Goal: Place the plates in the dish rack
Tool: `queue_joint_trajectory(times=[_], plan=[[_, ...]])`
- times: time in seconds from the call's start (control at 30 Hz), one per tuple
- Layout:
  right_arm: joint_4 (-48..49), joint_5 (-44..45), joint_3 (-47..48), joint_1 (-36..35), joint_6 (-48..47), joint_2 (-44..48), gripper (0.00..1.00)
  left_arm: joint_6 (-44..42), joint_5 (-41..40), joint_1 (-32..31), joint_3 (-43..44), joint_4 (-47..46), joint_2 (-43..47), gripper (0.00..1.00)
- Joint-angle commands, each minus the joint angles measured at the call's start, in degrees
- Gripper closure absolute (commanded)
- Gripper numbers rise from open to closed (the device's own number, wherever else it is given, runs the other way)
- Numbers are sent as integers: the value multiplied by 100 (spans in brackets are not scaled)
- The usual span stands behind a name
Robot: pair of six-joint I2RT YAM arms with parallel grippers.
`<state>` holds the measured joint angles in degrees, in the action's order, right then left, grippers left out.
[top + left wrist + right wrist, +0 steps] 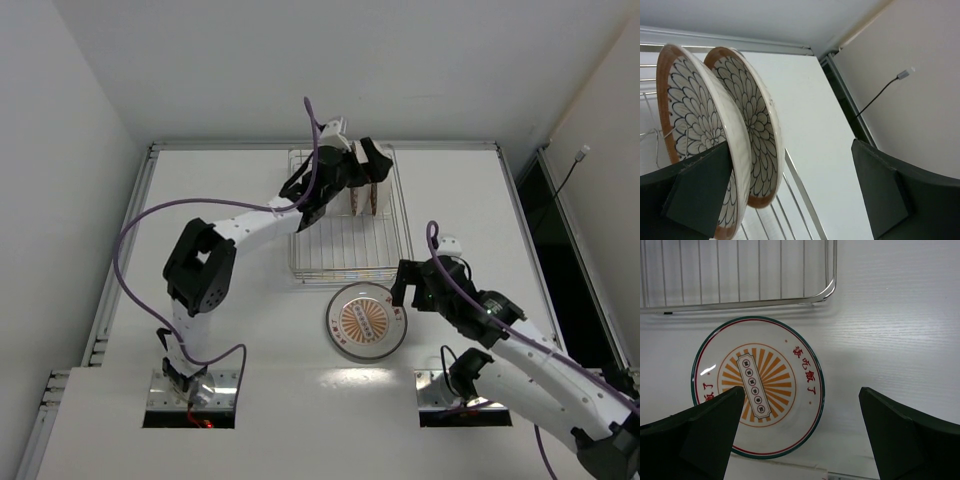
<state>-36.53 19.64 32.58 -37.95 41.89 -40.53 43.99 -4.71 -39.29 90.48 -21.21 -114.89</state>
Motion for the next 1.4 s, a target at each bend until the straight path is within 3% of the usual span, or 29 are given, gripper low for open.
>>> queue_joint_trajectory(times=[0.0,0.23,0.5,0.7,0.87,0.97,1.07,1.2,1.3,1.37], plan=[[-73,233,-40,25,583,-156,2,-469,383,-237,313,-710,1056,1],[304,-223,-541,25,1365,-280,2,-961,436,-290,313,-209,1434,1],[464,-549,-735,25,1542,-455,2,-734,734,-105,112,56,1118,1],[270,-531,-937,25,1778,-271,2,-979,804,-105,-390,-208,1881,1],[918,-1154,-1524,78,2375,-341,5,-1759,753,-105,-522,275,2873,1],[1595,-1673,-2035,78,2822,-551,8,-2382,279,-105,-777,679,3323,1],[1720,-1640,-2124,78,2965,-552,10,-2989,-380,-53,-1066,1066,3868,1],[1948,-1638,-2255,139,3027,-482,15,-3291,-1923,-53,-1637,1268,4369,1],[2115,-1691,-2256,139,3027,-535,25,-3484,-2068,-53,-1700,1444,4554,1],[2299,-1691,-2256,139,3027,-605,39,-3485,-2008,105,-1508,1994,4555,1]])
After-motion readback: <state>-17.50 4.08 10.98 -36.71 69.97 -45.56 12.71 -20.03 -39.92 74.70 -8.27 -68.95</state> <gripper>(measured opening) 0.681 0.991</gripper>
